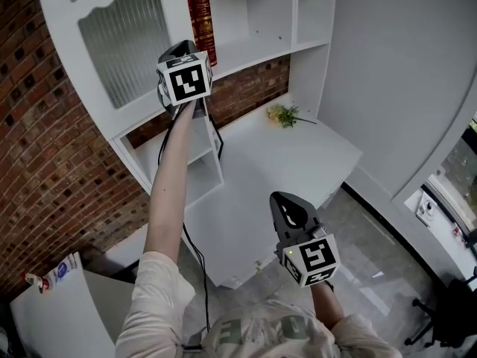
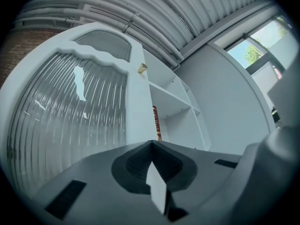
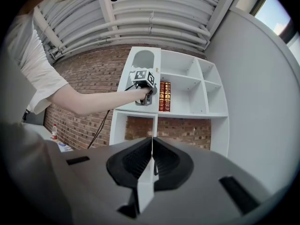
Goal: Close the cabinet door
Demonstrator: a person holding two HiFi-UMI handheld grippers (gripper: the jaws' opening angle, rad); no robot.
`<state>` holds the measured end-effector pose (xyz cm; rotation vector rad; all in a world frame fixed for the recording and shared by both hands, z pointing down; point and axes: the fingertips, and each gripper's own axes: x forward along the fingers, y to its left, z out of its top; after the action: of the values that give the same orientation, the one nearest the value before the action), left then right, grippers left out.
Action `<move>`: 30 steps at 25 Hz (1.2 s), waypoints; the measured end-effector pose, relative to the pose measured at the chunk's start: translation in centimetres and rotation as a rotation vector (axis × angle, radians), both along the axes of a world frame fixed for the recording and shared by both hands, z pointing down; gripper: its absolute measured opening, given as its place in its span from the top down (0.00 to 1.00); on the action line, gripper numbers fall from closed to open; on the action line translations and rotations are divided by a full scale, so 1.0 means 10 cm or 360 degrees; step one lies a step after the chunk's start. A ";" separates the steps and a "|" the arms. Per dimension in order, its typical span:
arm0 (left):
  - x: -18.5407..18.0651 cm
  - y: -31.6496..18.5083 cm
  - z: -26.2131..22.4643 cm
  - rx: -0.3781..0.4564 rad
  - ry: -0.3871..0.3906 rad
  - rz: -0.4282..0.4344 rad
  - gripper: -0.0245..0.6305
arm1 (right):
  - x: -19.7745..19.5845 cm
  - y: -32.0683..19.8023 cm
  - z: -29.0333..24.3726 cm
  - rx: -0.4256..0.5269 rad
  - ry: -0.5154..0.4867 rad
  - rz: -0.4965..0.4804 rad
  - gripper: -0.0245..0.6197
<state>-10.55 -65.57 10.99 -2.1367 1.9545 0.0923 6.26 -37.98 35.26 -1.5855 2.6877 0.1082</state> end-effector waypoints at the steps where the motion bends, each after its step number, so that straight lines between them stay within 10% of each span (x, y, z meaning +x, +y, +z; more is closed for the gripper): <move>1: 0.01 -0.01 0.00 0.0001 -0.0012 0.0002 0.95 | 0.02 0.00 0.01 -0.0010 -0.0001 0.0009 0.94; 17: 0.04 0.22 -0.05 0.0062 0.0000 -0.0017 0.94 | 0.02 0.09 -0.06 0.0018 -0.0028 -0.0019 0.94; 30: 0.52 1.94 0.27 0.0358 0.0018 0.0308 0.94 | -0.14 0.39 -0.45 0.0195 -0.0013 -0.0046 0.94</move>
<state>-5.33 -46.13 13.71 -2.1703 1.6495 0.3422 4.89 -34.08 30.77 -1.5087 2.6405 0.2603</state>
